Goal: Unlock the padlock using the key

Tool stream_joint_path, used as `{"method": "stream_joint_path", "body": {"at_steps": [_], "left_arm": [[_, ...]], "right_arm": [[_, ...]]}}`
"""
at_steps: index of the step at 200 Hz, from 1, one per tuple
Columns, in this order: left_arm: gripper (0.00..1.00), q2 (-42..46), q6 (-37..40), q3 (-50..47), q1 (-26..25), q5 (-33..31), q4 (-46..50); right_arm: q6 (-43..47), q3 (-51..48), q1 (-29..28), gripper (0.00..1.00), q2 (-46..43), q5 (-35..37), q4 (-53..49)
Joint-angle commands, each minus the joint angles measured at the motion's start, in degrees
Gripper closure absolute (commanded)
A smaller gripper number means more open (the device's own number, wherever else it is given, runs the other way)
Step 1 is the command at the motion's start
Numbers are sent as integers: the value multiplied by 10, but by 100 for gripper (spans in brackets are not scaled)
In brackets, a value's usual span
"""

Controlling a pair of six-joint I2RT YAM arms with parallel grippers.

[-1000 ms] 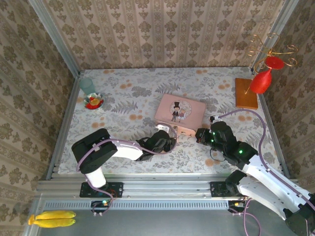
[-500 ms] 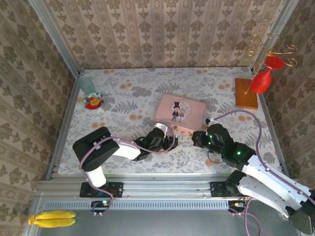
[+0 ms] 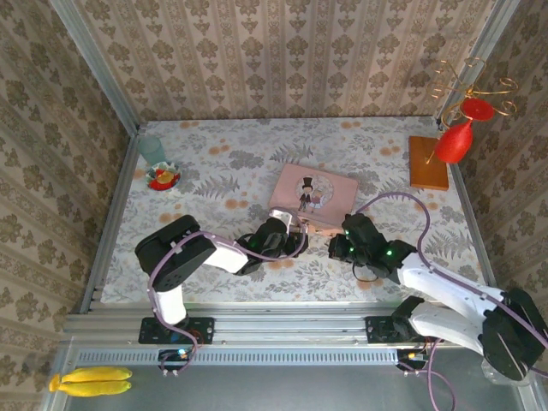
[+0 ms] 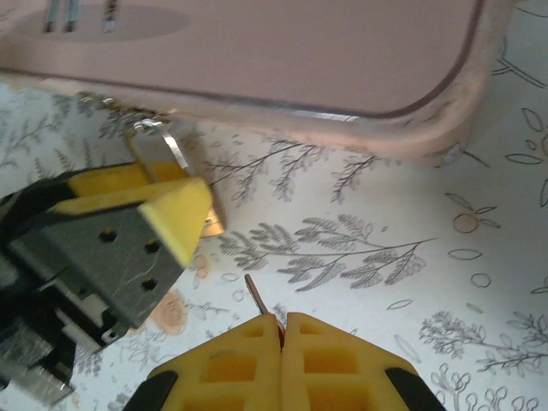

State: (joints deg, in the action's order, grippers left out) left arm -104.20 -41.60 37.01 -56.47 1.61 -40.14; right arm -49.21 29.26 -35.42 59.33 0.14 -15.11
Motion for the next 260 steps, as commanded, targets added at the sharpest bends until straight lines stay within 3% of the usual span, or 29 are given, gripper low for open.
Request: {"method": "stream_joint_path", "body": {"at_steps": [1, 65, 118, 156, 195, 260], "left_arm": [[71, -13, -4, 5, 4, 3, 9], [87, -12, -8, -20, 10, 5, -41], [93, -8, -14, -29, 13, 19, -81], [95, -17, -29, -17, 12, 40, -106], [98, -10, -49, 4, 15, 50, -94], [100, 6, -141, 11, 21, 39, -114]], "right_arm": [[20, 21, 26, 100, 23, -39, 32], [106, 69, 107, 100, 96, -65, 29], [174, 139, 173, 100, 186, -96, 42], [168, 155, 197, 100, 216, -138, 69], [106, 96, 178, 100, 163, -175, 125], [-2, -18, 111, 100, -4, -130, 152]]}}
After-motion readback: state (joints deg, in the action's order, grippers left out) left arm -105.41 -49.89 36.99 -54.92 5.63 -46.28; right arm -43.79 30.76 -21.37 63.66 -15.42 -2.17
